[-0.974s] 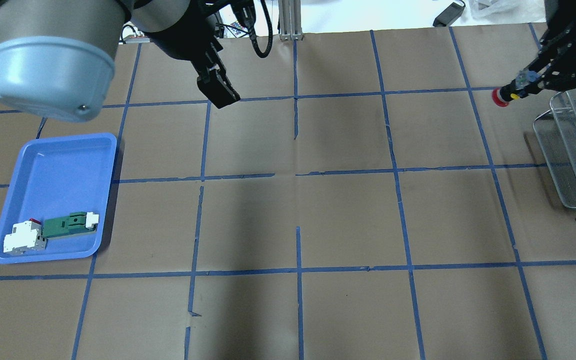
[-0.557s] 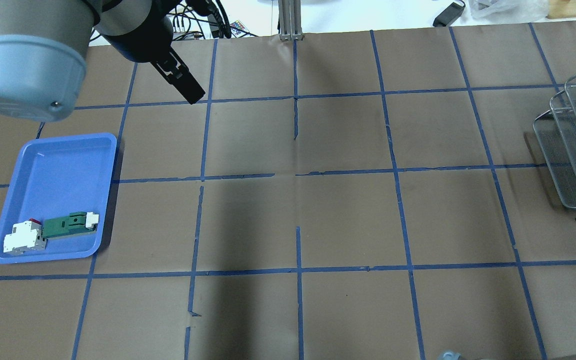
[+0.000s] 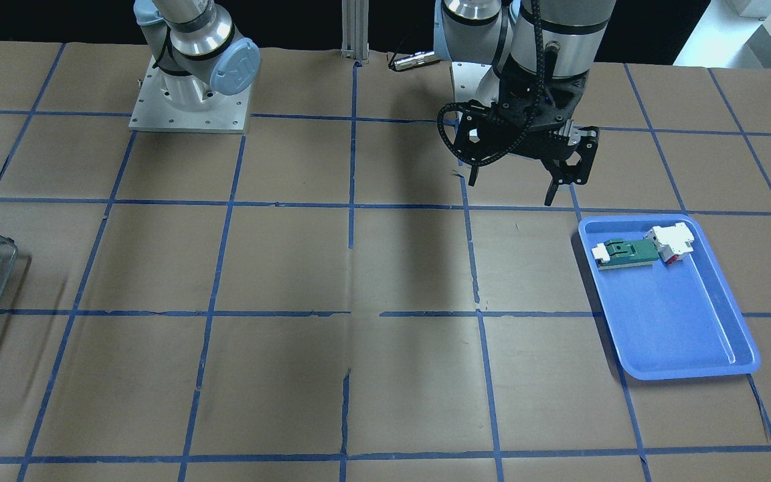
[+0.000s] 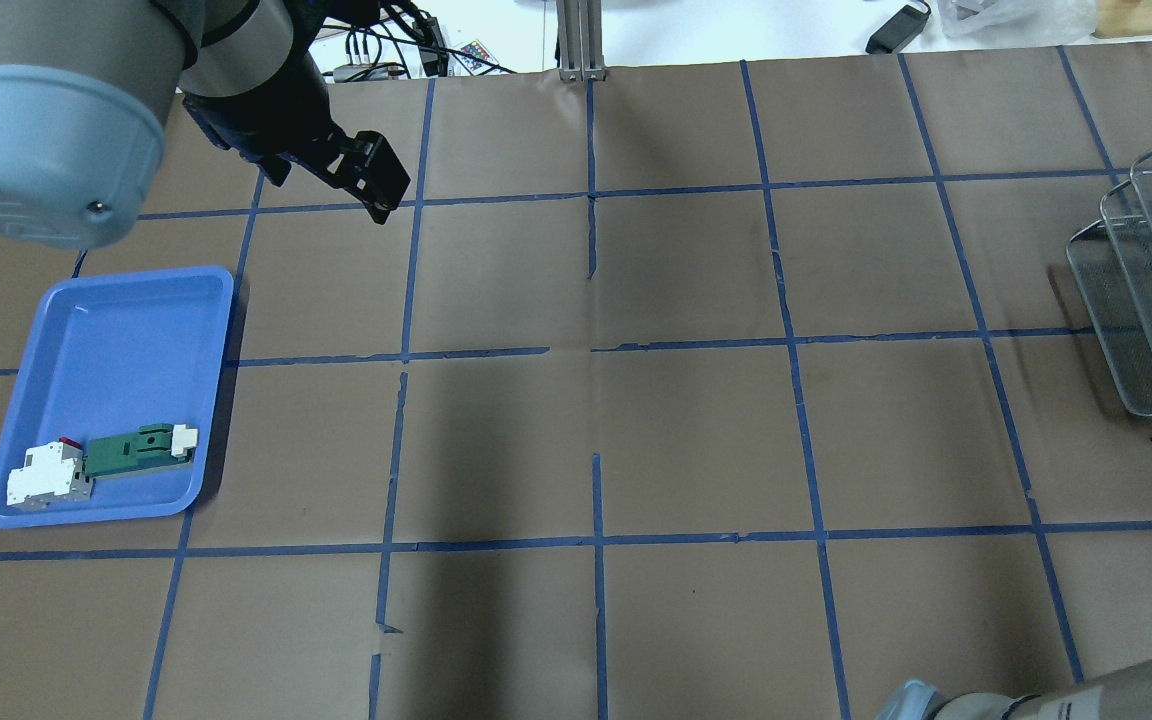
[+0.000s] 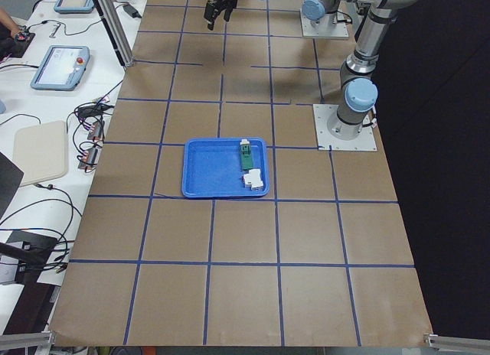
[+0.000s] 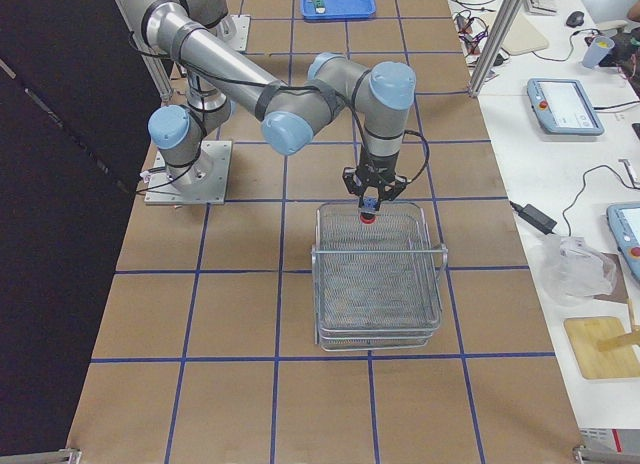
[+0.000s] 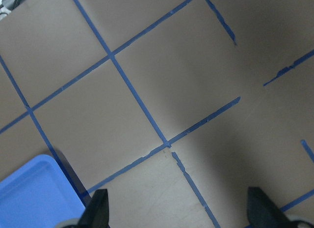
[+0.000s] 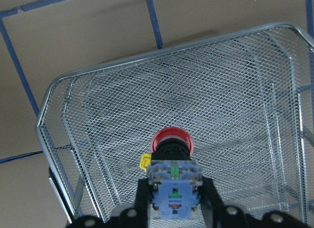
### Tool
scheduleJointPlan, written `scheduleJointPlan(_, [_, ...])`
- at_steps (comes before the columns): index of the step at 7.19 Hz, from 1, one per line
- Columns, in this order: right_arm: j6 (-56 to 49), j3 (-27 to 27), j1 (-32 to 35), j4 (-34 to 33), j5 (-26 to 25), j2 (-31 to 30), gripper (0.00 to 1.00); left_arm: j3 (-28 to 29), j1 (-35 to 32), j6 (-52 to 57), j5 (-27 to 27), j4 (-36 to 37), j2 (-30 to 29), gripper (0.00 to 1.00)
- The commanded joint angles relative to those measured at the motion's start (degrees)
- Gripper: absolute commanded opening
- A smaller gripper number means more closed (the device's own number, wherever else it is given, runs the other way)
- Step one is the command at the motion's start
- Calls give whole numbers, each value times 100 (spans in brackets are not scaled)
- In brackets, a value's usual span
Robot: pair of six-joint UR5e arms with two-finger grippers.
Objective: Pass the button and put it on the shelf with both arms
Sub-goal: 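Lower the button into the wire mesh basket with the right gripper, then release the button and raise the right gripper out of the basket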
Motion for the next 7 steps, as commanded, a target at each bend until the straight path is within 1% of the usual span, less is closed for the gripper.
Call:
scheduleJointPlan(1, [5, -6, -20, -16, 11, 152, 16, 161, 24, -1005, -82, -599, -12, 100])
scheduleJointPlan(2, [-4, 3, -20, -68, 12, 222, 21, 215, 33, -1189, -160, -812, -12, 100])
scheduleJointPlan(3, [-39, -6, -29, -200, -15, 344, 22, 241, 33, -1600, -239, -762, -12, 100])
scheduleJointPlan(4, [-30, -6, -29, -210, -24, 354, 27, 242, 59, -1656, -327, -770, -12, 100])
scheduleJointPlan(5, [-4, -14, -29, -210, -6, 346, 52, 250, 234, -1648, -363, -779, -12, 100])
scheduleJointPlan(6, [31, -58, -29, -192, -15, 328, 56, 242, 331, -1648, -581, -787, -12, 100])
scheduleJointPlan(7, [40, -67, -29, -166, -24, 302, 70, 233, 315, -1648, -566, -788, -3, 100])
